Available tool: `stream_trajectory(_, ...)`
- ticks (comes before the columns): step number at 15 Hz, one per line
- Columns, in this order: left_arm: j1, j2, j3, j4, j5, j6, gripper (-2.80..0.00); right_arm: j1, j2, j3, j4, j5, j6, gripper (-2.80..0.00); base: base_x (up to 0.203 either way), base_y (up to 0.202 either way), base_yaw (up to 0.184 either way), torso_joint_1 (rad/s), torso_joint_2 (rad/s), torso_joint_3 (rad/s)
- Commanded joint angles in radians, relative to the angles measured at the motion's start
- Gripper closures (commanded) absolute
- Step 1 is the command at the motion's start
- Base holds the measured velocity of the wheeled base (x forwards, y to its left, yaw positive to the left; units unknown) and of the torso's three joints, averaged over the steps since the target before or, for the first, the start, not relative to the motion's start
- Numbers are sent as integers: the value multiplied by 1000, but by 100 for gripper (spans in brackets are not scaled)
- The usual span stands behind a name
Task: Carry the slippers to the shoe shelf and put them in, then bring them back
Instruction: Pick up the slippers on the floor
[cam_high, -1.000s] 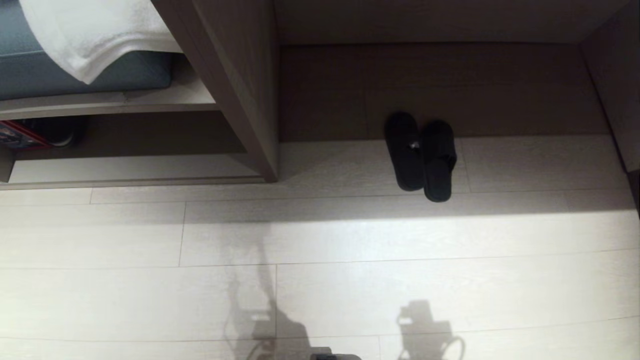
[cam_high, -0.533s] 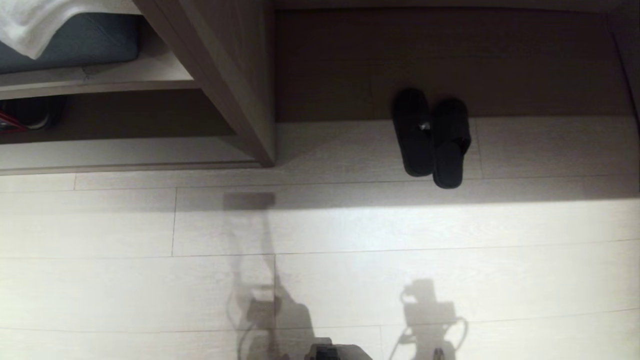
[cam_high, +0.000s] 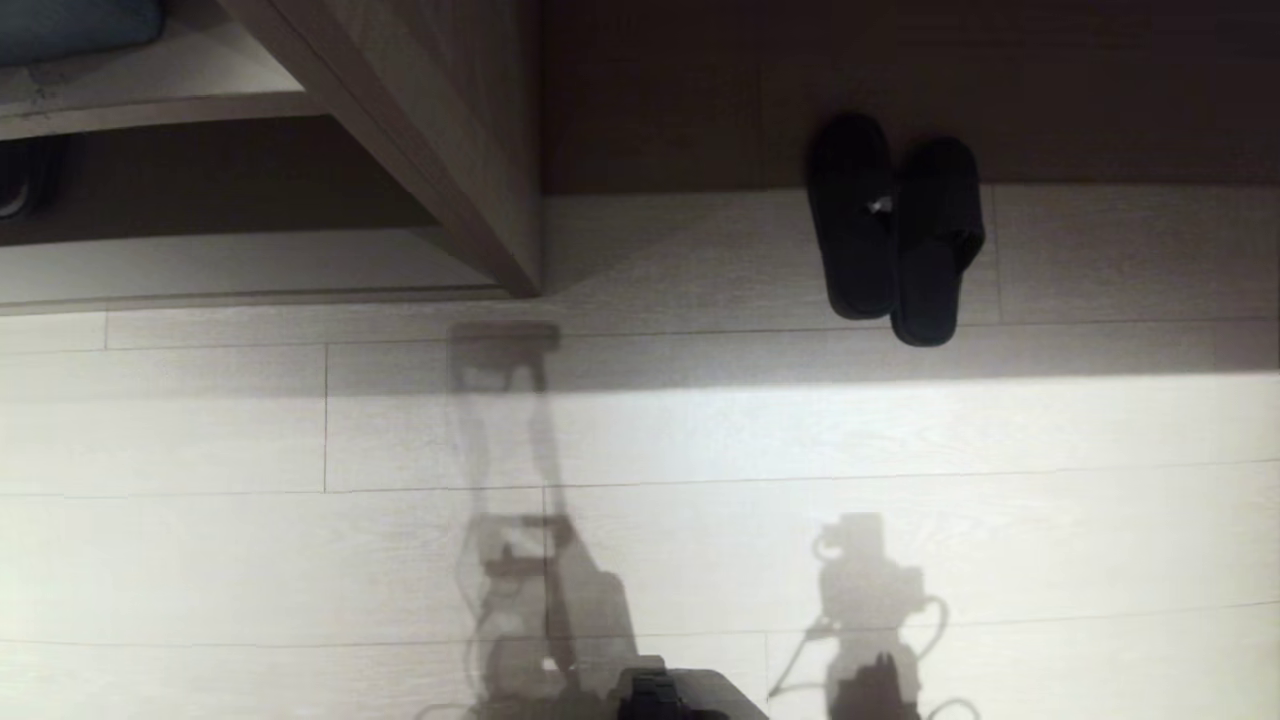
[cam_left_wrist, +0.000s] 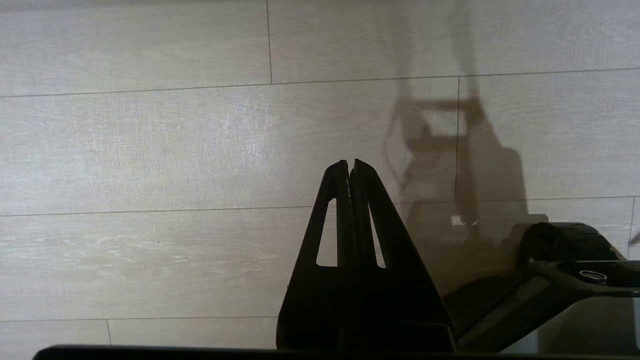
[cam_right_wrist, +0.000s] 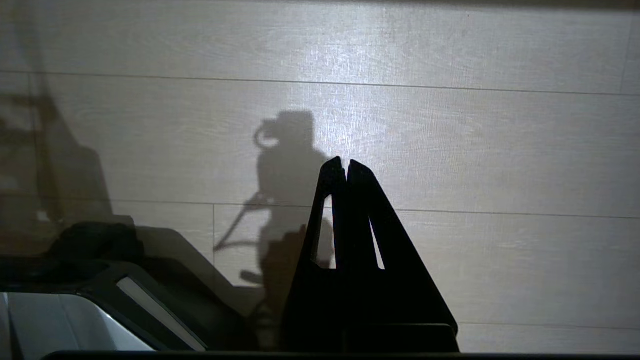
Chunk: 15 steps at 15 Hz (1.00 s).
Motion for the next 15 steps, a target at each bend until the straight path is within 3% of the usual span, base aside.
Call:
stream_trajectory(1,0,0,0,0,0,0,0,0,0,0,0,0,-2,0,0,0,0,4,2,-197)
stream_trajectory(15,0,0,0,0,0,0,0,1,0,0,0,0,-2,0,0,0,0,2,2,-197)
